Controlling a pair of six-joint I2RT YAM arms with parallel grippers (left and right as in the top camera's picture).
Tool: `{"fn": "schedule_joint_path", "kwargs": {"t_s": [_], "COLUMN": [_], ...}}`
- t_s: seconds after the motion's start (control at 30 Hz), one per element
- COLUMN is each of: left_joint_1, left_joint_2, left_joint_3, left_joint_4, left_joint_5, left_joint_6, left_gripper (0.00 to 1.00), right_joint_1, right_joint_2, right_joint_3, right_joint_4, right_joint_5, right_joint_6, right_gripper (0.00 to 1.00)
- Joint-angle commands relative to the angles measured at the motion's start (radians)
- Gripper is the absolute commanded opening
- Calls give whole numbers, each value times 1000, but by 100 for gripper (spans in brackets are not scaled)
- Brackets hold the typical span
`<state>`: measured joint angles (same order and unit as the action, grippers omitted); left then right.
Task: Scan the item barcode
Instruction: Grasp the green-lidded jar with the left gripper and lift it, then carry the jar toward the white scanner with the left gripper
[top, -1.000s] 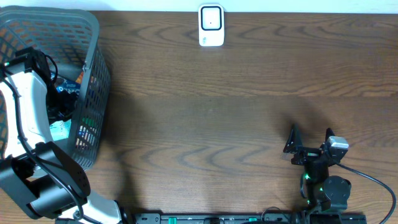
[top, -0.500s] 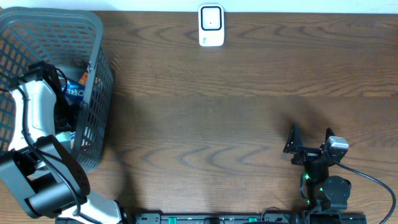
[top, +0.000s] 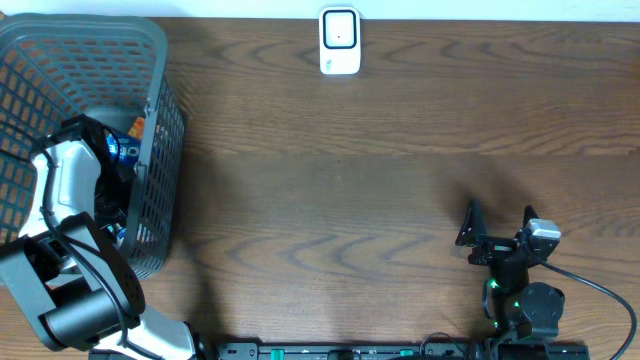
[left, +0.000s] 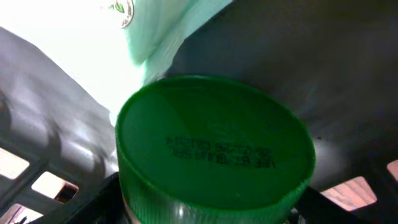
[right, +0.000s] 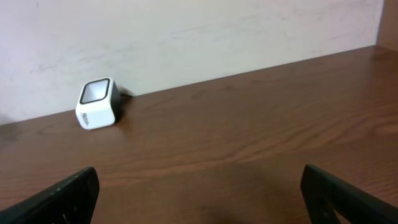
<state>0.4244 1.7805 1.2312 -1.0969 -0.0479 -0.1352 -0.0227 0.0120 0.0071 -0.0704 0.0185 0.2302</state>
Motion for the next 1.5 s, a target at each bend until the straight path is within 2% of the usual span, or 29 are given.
{"fn": "schedule_joint_path", "kwargs": {"t_s": [0.0, 0.2, 0.27, 0.33, 0.53, 0.9, 1.1, 1.27, 1.37, 1.47], "left_joint_1": [-4, -4, -4, -4, -4, -4, -14, -113, -213, -374], "left_joint_2": [14, 14, 14, 14, 7, -58, -143, -270, -325, -352], "left_joint_3": [-40, -129, -130, -130, -75, 377, 582, 636, 636, 636], "left_joint_4": [26, 89, 85, 79, 32, -203, -229, -163, -114, -53], "left_joint_5": [14, 14, 14, 14, 14, 14, 41, 67, 66, 64], "left_joint_6": [-20, -53, -61, -62, -61, -63, -72, -73, -86, -111], "left_gripper": [86, 88, 75, 67, 63, 62, 61, 62, 61, 61], "right_joint_1": [10, 10, 10, 10, 10, 10, 10, 10, 10, 10], "right_joint_2": [-5, -5, -5, -5, -5, -5, -5, -5, -5, -5], "right_joint_3": [-2, -2, -2, -2, -2, -2, -2, -2, -2, -2], "right_joint_4": [-4, -4, -4, -4, -4, -4, -4, -4, -4, -4], "right_joint_5": [5, 5, 5, 5, 5, 6, 5, 5, 5, 5], "right_joint_6": [8, 8, 8, 8, 8, 8, 8, 8, 8, 8], "right_gripper": [99, 99, 99, 99, 99, 99, 99, 99, 99, 99]}}
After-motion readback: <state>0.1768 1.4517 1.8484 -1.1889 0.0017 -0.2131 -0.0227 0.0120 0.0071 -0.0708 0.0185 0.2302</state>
